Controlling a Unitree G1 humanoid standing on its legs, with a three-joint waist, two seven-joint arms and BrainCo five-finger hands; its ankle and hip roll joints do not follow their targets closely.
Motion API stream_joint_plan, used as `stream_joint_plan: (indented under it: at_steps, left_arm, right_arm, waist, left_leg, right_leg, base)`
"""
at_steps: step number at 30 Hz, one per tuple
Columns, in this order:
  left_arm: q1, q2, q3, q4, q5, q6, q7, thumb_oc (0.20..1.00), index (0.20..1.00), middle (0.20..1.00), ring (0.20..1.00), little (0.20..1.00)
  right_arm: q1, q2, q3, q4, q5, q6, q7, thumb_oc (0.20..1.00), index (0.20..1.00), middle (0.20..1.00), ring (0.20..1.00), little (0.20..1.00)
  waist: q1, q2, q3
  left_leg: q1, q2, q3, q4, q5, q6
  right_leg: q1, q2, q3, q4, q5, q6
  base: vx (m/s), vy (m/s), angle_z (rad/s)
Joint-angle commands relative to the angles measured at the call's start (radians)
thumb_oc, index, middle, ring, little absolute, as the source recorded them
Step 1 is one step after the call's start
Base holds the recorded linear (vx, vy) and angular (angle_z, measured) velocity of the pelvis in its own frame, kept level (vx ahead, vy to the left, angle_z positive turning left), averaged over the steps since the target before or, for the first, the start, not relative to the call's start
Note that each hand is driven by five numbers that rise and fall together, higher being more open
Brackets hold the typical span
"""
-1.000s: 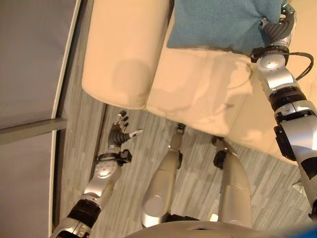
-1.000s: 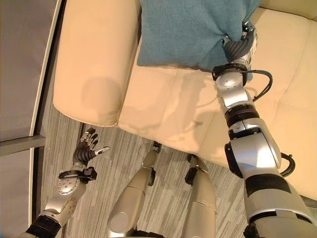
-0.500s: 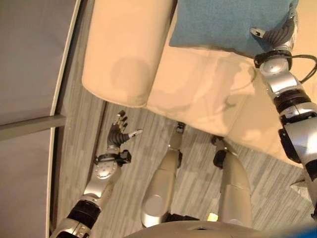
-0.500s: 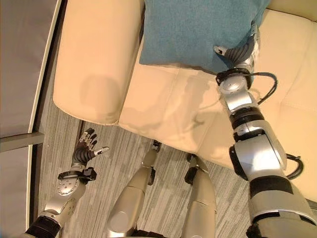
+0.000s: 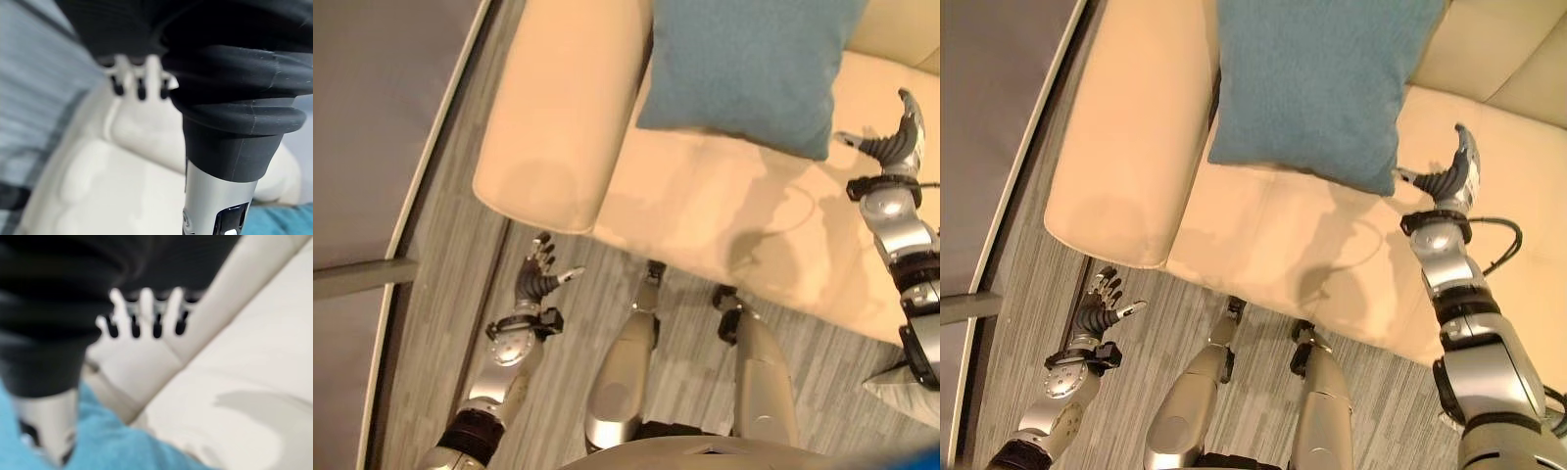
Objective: Pick up all the scattered cushions and arrange them neatly on the sofa.
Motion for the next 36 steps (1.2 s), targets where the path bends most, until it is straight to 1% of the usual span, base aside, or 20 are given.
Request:
stream_joint_plan:
  at_steps: [1,2,3,4,6,7,8,13,17,19,20,22,24,26,28,29,30,31,33,36]
  left_arm:
    - [0.087,0.016,0.018,0.048,0.015,0.019,-0.072,1.0,1.0,1.0,1.0,1.0]
    - [0.094,0.001,0.027,0.084,0.023,0.032,-0.094,1.0,1.0,1.0,1.0,1.0]
    - [0.093,0.001,0.026,0.084,0.023,0.032,-0.094,1.0,1.0,1.0,1.0,1.0]
    - [0.109,-0.024,0.054,0.171,0.053,0.048,-0.123,1.0,1.0,1.0,1.0,1.0]
    - [0.123,-0.054,0.088,0.261,0.077,0.065,-0.146,1.0,1.0,1.0,1.0,1.0]
    - [0.138,-0.078,0.123,0.331,0.102,0.08,-0.167,1.0,1.0,1.0,1.0,1.0]
    - [0.139,-0.077,0.123,0.332,0.103,0.079,-0.168,1.0,1.0,1.0,1.0,1.0]
    - [0.14,-0.131,0.188,0.559,0.243,0.105,-0.186,1.0,1.0,1.0,1.0,1.0]
    - [0.096,-0.159,0.198,0.715,0.328,0.117,-0.187,1.0,1.0,1.0,1.0,1.0]
    - [0.093,-0.166,0.206,0.73,0.335,0.122,-0.189,1.0,1.0,1.0,1.0,1.0]
    - [0.084,-0.175,0.208,0.745,0.334,0.119,-0.185,1.0,1.0,1.0,1.0,1.0]
    - [0.077,-0.188,0.215,0.783,0.347,0.124,-0.193,1.0,1.0,1.0,1.0,1.0]
    - [0.071,-0.196,0.219,0.796,0.347,0.122,-0.195,1.0,1.0,1.0,1.0,1.0]
    - [0.051,-0.21,0.22,0.83,0.342,0.128,-0.202,1.0,1.0,1.0,1.0,1.0]
    - [0.03,-0.217,0.216,0.853,0.335,0.132,-0.191,1.0,1.0,1.0,1.0,1.0]
    - [0.024,-0.223,0.212,0.861,0.338,0.138,-0.193,1.0,1.0,1.0,1.0,1.0]
    - [0.024,-0.223,0.212,0.861,0.338,0.138,-0.193,1.0,1.0,1.0,1.0,1.0]
    - [0.016,-0.226,0.21,0.864,0.336,0.138,-0.19,1.0,1.0,1.0,1.0,1.0]
    - [0.007,-0.232,0.211,0.884,0.343,0.143,-0.187,1.0,1.0,1.0,1.0,1.0]
    - [0.001,-0.23,0.214,0.909,0.364,0.146,-0.181,1.0,1.0,1.0,1.0,1.0]
  right_arm:
    - [0.125,0.022,0.009,-0.033,0.069,-0.07,0.134,1.0,1.0,1.0,1.0,1.0]
    - [0.196,0.048,0.004,-0.042,0.082,-0.079,0.179,1.0,1.0,1.0,1.0,1.0]
    - [0.197,0.048,0.003,-0.043,0.082,-0.079,0.179,1.0,1.0,1.0,1.0,1.0]
    - [0.31,0.086,-0.037,-0.042,0.087,-0.08,0.224,1.0,1.0,1.0,1.0,1.0]
    - [0.398,0.118,-0.052,-0.028,0.055,-0.072,0.261,1.0,1.0,1.0,1.0,1.0]
    - [0.473,0.144,-0.061,-0.016,0.021,-0.063,0.293,1.0,1.0,1.0,1.0,1.0]
    - [0.474,0.144,-0.061,-0.017,0.02,-0.063,0.293,1.0,1.0,1.0,1.0,1.0]
    - [0.592,0.216,-0.072,0.052,-0.051,-0.046,0.335,1.0,1.0,1.0,1.0,1.0]
    - [0.632,0.27,-0.068,0.182,-0.082,-0.026,0.352,1.0,1.0,1.0,1.0,1.0]
    - [0.63,0.269,-0.062,0.196,-0.102,-0.018,0.355,1.0,1.0,1.0,1.0,1.0]
    - [0.622,0.282,-0.063,0.233,-0.086,-0.012,0.36,1.0,1.0,1.0,1.0,1.0]
    - [0.608,0.278,-0.052,0.289,-0.115,0.0,0.361,1.0,1.0,1.0,1.0,1.0]
    - [0.603,0.282,-0.056,0.308,-0.114,0.005,0.364,1.0,1.0,1.0,1.0,1.0]
    - [0.578,0.294,-0.053,0.371,-0.133,0.022,0.366,1.0,1.0,1.0,1.0,1.0]
    - [0.558,0.309,-0.057,0.417,-0.126,0.041,0.364,1.0,1.0,1.0,1.0,1.0]
    - [0.547,0.317,-0.056,0.453,-0.125,0.052,0.366,1.0,1.0,1.0,1.0,1.0]
    - [0.547,0.318,-0.056,0.453,-0.125,0.052,0.366,1.0,1.0,1.0,1.0,1.0]
    - [0.538,0.321,-0.062,0.462,-0.124,0.06,0.364,1.0,1.0,1.0,1.0,1.0]
    - [0.527,0.326,-0.073,0.476,-0.122,0.067,0.358,1.0,1.0,1.0,1.0,1.0]
    - [0.512,0.344,-0.058,0.475,-0.138,0.073,0.359,1.0,1.0,1.0,1.0,1.0]
  waist:
    - [-0.014,-0.085,-0.068]
    - [-0.021,-0.089,-0.085]
    - [-0.021,-0.09,-0.087]
    - [-0.034,-0.094,-0.123]
    - [-0.041,-0.102,-0.158]
    - [-0.046,-0.109,-0.199]
    - [-0.046,-0.109,-0.199]
    - [-0.055,-0.115,-0.277]
    - [-0.078,-0.118,-0.303]
    - [-0.078,-0.119,-0.308]
    - [-0.076,-0.127,-0.303]
    - [-0.075,-0.133,-0.31]
    - [-0.078,-0.134,-0.316]
    - [-0.087,-0.124,-0.335]
    - [-0.098,-0.108,-0.343]
    - [-0.105,-0.109,-0.34]
    - [-0.104,-0.109,-0.339]
    - [-0.105,-0.113,-0.337]
    - [-0.104,-0.121,-0.33]
    - [-0.102,-0.121,-0.313]
  left_leg:
    - [0.095,-0.024,0.038,0.019,-0.094,-0.012]
    - [0.118,-0.02,0.037,0.015,-0.098,-0.014]
    - [0.114,-0.022,0.036,0.015,-0.096,-0.013]
    - [0.152,-0.019,0.034,0.006,-0.099,-0.016]
    - [0.192,-0.009,0.04,0.0,-0.105,-0.021]
    - [0.216,-0.002,0.043,-0.005,-0.108,-0.025]
    - [0.218,-0.002,0.043,-0.005,-0.108,-0.025]
    - [0.281,0.024,0.066,-0.01,-0.113,-0.038]
    - [0.307,0.037,0.069,-0.018,-0.087,-0.067]
    - [0.315,0.035,0.067,-0.015,-0.093,-0.063]
    - [0.332,0.02,0.051,0.042,-0.134,-0.054]
    - [0.342,-0.002,0.036,0.113,-0.176,-0.047]
    - [0.359,-0.008,0.03,0.15,-0.192,-0.045]
    - [0.424,-0.019,-0.016,0.18,-0.209,-0.042]
    - [0.469,-0.022,-0.047,0.159,-0.226,-0.036]
    - [0.467,-0.041,-0.04,0.131,-0.252,-0.021]
    - [0.468,-0.041,-0.039,0.131,-0.252,-0.02]
    - [0.468,-0.055,-0.036,0.123,-0.28,-0.007]
    - [0.459,-0.093,-0.047,0.106,-0.296,0.014]
    - [0.437,-0.111,-0.052,0.091,-0.287,0.036]
  right_leg:
    - [0.186,-0.013,0.017,-0.27,0.115,0.124]
    - [0.212,-0.01,0.011,-0.276,0.106,0.124]
    - [0.21,-0.011,0.01,-0.278,0.109,0.124]
    - [0.253,0.0,0.001,-0.296,0.1,0.126]
    - [0.295,0.011,-0.003,-0.313,0.092,0.125]
    - [0.324,0.022,-0.008,-0.333,0.091,0.125]
    - [0.326,0.022,-0.008,-0.335,0.091,0.125]
    - [0.402,0.049,0.001,-0.367,0.074,0.119]
    - [0.47,0.064,-0.028,-0.388,0.055,0.106]
    - [0.475,0.065,-0.024,-0.39,0.056,0.105]
    - [0.48,0.06,-0.004,-0.386,0.062,0.102]
    - [0.474,0.048,0.014,-0.384,0.073,0.099]
    - [0.467,0.042,0.019,-0.381,0.082,0.099]
    - [0.435,0.038,0.038,-0.368,0.115,0.105]
    - [0.387,0.038,0.053,-0.345,0.135,0.113]
    - [0.362,0.028,0.067,-0.343,0.163,0.121]
    - [0.362,0.028,0.068,-0.343,0.163,0.121]
    - [0.349,0.018,0.071,-0.343,0.176,0.127]
    - [0.317,-0.003,0.081,-0.352,0.22,0.15]
    - [0.266,-0.024,0.105,-0.343,0.239,0.172]
  base:
    - [0.08,-0.049,0.0]
    - [0.06,-0.034,0.02]
    - [0.08,-0.074,-0.04]
    - [0.08,-0.064,-0.04]
    - [0.08,-0.1,0.01]
    - [0.05,-0.08,0.07]
    - [0.05,-0.068,0.04]
    - [0.03,-0.078,-0.05]
    - [-0.05,-0.104,0.15]
    - [-0.09,-0.048,0.27]
    - [-0.14,-0.02,0.11]
    - [-0.17,0.034,-0.12]
    - [-0.15,0.065,-0.12]
    - [-0.23,0.107,-0.16]
    - [-0.29,0.13,-0.6]
    - [-0.23,0.103,-0.46]
    - [-0.22,0.095,-0.18]
    - [-0.17,0.095,0.05]
    - [-0.26,0.136,-0.07]
    - [-0.3,0.076,-0.45]
